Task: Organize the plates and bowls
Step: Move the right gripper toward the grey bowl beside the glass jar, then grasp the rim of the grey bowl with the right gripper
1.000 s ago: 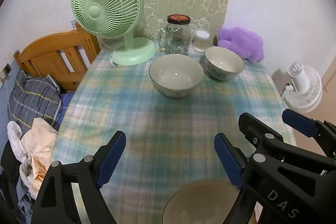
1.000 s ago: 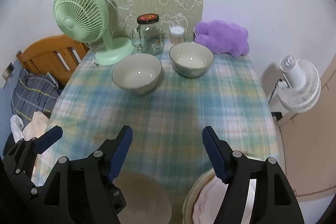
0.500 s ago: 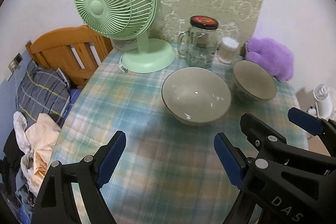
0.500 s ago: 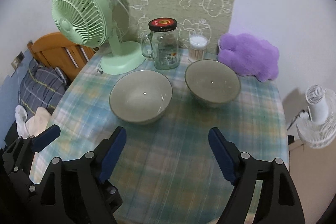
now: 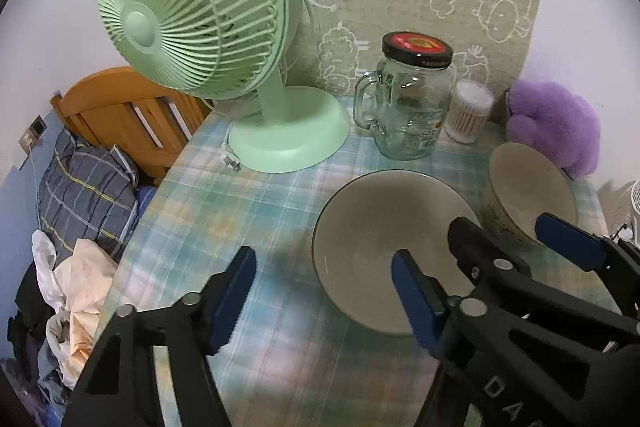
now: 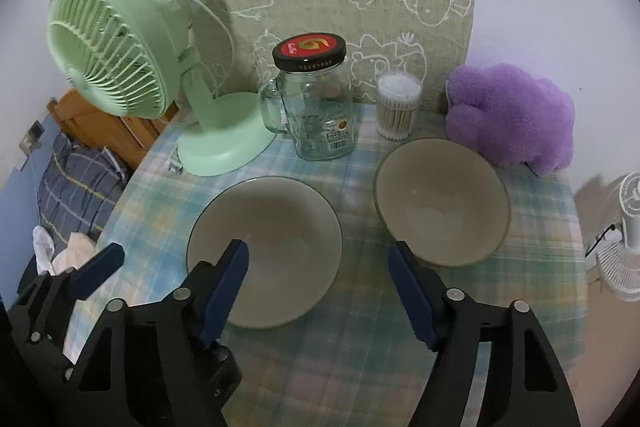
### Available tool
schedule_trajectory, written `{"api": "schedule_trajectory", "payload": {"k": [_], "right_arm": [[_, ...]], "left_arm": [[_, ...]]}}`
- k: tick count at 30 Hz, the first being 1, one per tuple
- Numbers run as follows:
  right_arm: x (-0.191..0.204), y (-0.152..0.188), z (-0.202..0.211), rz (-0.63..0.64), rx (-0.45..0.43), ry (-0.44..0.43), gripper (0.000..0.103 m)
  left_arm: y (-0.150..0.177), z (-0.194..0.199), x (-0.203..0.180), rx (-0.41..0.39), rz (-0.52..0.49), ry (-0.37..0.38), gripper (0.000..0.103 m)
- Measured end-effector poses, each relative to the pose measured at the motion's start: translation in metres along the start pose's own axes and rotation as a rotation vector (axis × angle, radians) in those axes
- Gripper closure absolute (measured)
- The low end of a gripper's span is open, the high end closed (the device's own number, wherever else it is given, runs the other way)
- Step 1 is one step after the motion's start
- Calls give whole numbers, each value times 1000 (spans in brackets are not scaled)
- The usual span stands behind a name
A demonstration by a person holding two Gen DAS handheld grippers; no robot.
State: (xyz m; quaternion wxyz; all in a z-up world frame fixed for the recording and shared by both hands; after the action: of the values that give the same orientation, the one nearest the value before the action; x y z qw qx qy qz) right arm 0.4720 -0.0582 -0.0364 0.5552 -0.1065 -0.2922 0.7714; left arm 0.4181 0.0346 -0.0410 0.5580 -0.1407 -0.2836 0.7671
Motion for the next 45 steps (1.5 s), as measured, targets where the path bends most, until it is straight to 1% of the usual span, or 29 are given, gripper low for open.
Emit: {"api": "schedule_trajectory", "payload": {"k": [1, 3, 4, 6, 8, 10, 11, 12, 13, 15, 16, 19, 23, 28, 33, 45], "right_arm": [[0, -2, -5, 4, 1, 3, 38], [1, -5, -17, 13, 19, 17, 39], [0, -5, -21, 13, 24, 19, 39], [-1, -7, -31, 7, 32, 22, 41], [-2, -8, -39, 5, 42, 26, 43], [-3, -8, -48, 3, 56, 31, 48], [-3, -9, -53, 4, 64, 36, 48], [-4, -9, -56, 2, 68, 39, 50], [-5, -9, -59, -4, 75, 37, 55], [-7, -10, -66, -10, 81, 36, 59], [-8, -10, -68, -8, 86, 39, 67], [-10, -9, -74, -9, 94, 34, 75], [-11, -8, -77, -11, 93, 46, 81], [-11, -9, -77, -14, 93, 49, 81], [-11, -8, -74, -11, 97, 53, 81], [-9, -6, -44, -20, 76, 61, 81]], "left_arm": [[-1, -6, 0, 8, 5, -4, 37], [-2, -16, 0, 22, 9, -9, 42], [-3, -19, 0, 25, 10, -11, 47], [-3, -28, 0, 32, 13, -14, 50], [-4, -36, -1, 33, 20, -16, 57], [-3, -43, -1, 45, 20, -14, 62], [-4, -47, -3, 49, 19, -12, 67], [-4, -49, -3, 50, 20, -12, 68], [-5, -51, -4, 53, 22, -12, 72], [-5, -57, -5, 67, 21, -14, 78], [-5, -58, -6, 70, 17, -14, 79], [-4, -61, -8, 72, 14, -11, 80], [-5, -62, -9, 68, 2, -31, 83], [-5, -64, -7, 80, 10, -36, 85], [-4, -61, -6, 92, 10, -32, 86], [-4, -32, -5, 76, 13, -17, 86]]}}
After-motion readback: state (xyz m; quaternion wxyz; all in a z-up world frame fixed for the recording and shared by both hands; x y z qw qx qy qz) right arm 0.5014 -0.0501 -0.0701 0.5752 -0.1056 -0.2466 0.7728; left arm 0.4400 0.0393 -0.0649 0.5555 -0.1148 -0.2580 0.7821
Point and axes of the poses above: each gripper's, at about its wrist camera, not at the fingertips, and z roughly against the way its jaws point, x to its left, y to its underside, the point moved 3 cm from there along -z, roughly the way its jaws point, and after that the axes turned 3 degrees about -y, right-handed, at the moved point
